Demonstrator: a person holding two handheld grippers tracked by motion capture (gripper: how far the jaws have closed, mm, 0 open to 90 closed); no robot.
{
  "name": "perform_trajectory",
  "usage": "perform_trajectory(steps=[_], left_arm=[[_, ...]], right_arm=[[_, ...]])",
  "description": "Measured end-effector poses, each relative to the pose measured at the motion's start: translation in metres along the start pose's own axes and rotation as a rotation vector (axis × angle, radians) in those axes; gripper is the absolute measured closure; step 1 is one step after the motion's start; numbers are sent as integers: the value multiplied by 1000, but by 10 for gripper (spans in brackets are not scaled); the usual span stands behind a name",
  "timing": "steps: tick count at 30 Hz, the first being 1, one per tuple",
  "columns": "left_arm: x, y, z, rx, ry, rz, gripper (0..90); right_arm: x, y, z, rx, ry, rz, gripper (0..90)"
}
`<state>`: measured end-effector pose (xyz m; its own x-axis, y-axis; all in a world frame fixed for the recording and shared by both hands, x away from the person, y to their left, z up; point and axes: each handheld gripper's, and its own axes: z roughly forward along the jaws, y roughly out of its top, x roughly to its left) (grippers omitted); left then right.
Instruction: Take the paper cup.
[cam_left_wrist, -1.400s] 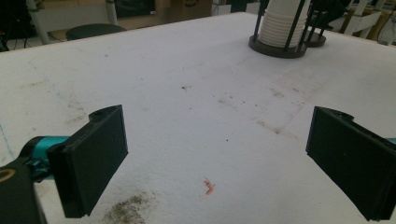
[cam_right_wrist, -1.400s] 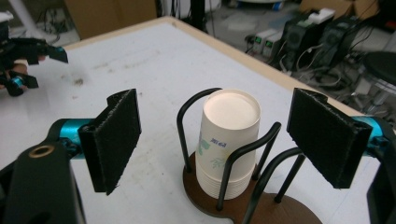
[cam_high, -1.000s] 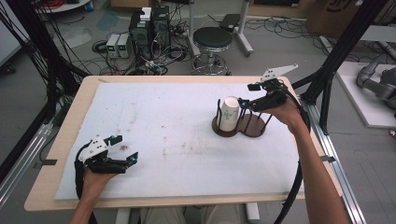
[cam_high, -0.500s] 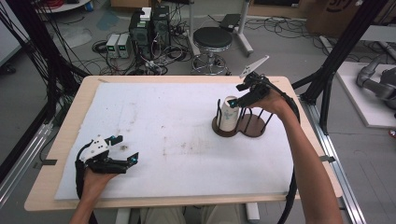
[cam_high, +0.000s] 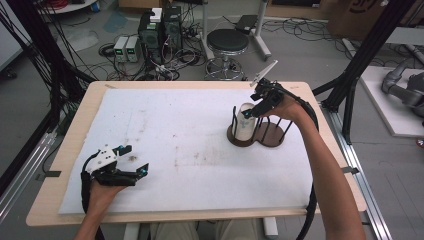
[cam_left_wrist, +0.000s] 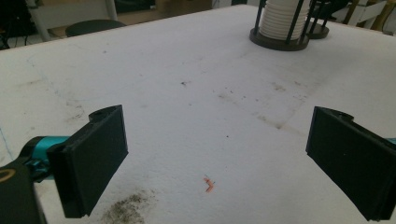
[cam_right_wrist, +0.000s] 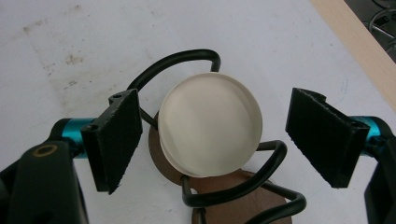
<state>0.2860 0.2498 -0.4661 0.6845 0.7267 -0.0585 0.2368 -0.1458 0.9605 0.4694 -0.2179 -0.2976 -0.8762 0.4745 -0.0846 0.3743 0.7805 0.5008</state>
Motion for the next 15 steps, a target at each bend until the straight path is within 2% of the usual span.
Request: perform_trajectory(steps=[4, 6, 11, 13, 14, 15], left_arm=[[0, 0, 0, 0, 0, 0, 53], [0, 0, 0, 1, 0, 0, 53], [0, 0, 0, 1, 0, 1, 53], [0, 0, 0, 0, 2, 2, 53], [0, 0, 0, 1, 1, 2, 53], [0, 0, 0, 1, 1, 2, 53]], right_arm=[[0, 1, 3, 16, -2, -3, 194], [-1, 1, 3, 19, 8, -5, 266], [-1, 0, 4, 36, 7, -1, 288], [-1, 0, 4, 39, 8, 0, 322], [0, 0, 3, 42, 15, -9, 372], [0, 1, 3, 42, 14, -8, 374]])
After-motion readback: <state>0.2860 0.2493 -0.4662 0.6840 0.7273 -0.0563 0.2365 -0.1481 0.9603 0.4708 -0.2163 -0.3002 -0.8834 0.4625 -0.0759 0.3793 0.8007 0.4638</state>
